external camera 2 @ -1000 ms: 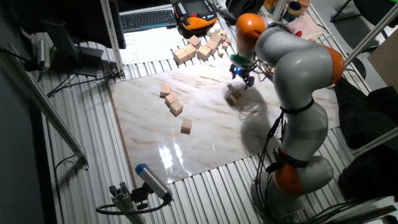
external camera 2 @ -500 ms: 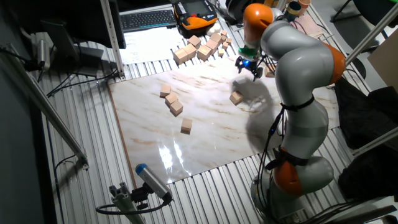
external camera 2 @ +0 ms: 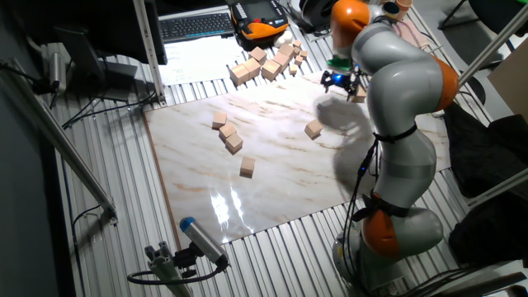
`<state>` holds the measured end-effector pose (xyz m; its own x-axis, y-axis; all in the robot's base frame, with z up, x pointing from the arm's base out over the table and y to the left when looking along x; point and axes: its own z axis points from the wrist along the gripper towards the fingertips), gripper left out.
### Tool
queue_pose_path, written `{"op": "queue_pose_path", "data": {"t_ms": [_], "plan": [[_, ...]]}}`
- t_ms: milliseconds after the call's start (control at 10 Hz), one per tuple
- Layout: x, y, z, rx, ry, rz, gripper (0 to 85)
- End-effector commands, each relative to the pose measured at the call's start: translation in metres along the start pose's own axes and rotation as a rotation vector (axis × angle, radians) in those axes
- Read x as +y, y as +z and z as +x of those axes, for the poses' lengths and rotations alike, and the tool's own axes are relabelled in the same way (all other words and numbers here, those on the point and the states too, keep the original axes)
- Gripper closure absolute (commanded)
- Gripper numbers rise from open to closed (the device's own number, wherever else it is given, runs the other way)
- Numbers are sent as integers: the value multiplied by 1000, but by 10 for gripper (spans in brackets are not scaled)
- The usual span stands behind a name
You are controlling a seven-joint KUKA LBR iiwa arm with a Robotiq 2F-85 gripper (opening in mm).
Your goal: Stack the blocks into a pyramid shape
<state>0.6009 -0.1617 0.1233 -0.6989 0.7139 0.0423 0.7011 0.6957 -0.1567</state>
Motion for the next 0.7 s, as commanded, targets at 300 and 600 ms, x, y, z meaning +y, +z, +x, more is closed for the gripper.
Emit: {"op": "queue_pose_path", "data": {"t_ms": [300, 600], "plan": [[-48, 10, -41, -54, -137, 34, 0], [-61, 19, -60, -60, -202, 33, 0]]}}
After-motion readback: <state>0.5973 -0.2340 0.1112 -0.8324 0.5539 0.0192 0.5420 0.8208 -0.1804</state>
